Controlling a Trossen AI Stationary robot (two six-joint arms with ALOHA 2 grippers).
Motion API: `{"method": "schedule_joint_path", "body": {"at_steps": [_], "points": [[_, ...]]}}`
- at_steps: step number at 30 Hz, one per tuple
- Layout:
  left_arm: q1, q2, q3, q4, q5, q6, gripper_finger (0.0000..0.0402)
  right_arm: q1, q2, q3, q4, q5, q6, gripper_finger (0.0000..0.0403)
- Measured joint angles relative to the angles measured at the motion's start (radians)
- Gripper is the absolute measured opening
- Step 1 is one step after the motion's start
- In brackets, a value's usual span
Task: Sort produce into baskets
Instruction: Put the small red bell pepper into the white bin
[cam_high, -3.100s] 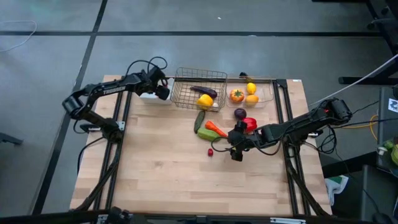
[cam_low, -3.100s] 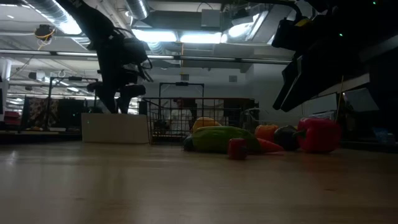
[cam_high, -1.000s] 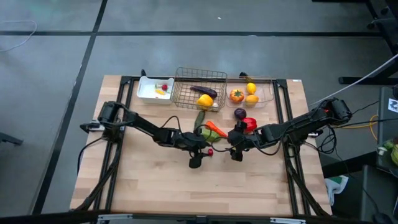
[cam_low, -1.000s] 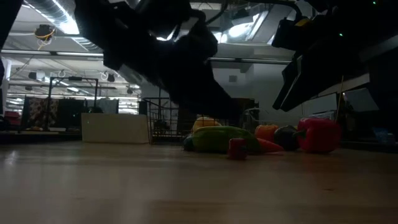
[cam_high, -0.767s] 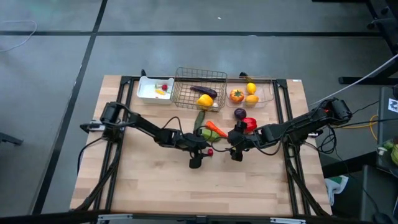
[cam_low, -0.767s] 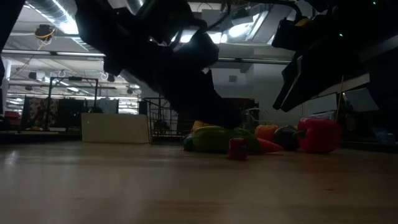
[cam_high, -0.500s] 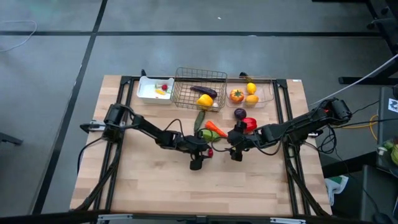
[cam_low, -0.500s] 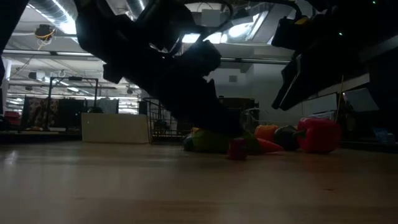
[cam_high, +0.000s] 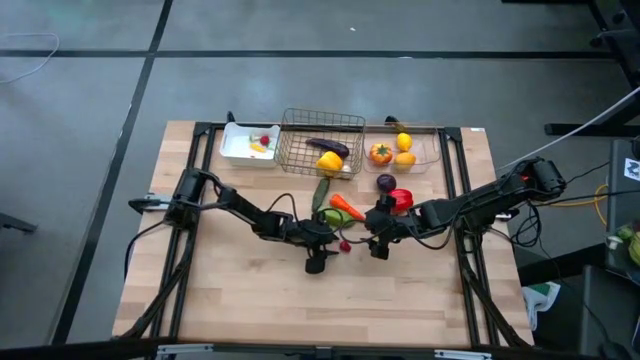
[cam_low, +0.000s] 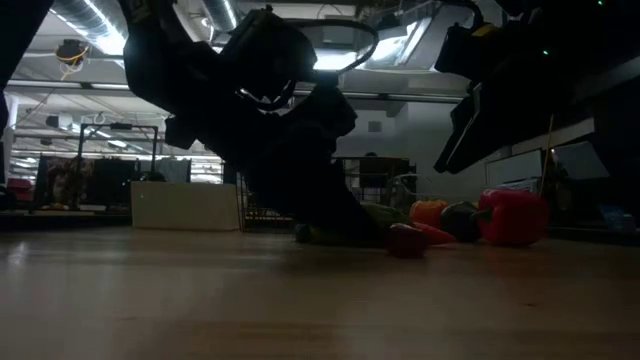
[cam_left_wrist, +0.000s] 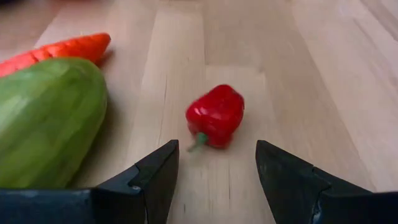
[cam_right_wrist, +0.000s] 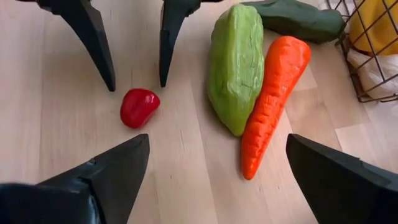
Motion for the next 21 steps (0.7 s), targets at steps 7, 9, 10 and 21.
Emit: {"method": "schedule_joint_path", "body": {"at_steps": [7, 9, 10, 21], "points": [[0.0, 0.0, 0.0, 0.048, 0.0, -0.001, 0.021, 0.0, 0.0, 0.0, 0.002, 0.0, 0.0, 0.0376], [0.0, 0.0, 0.0, 0.047, 0.0, -0.001, 0.021, 0.0, 0.0, 0.0, 0.002, 0.0, 0.0, 0.0376], [0.0, 0.0, 0.0, 0.05, 0.0, -0.001, 0.021, 0.0, 0.0, 0.0, 0.003, 0.0, 0.0, 0.0376], [0.0, -0.001, 0.0, 0.102, -0.003, 0.079, 0.021, 0.0, 0.0, 0.0, 0.005, 0.0, 0.0, 0.0376]]}}
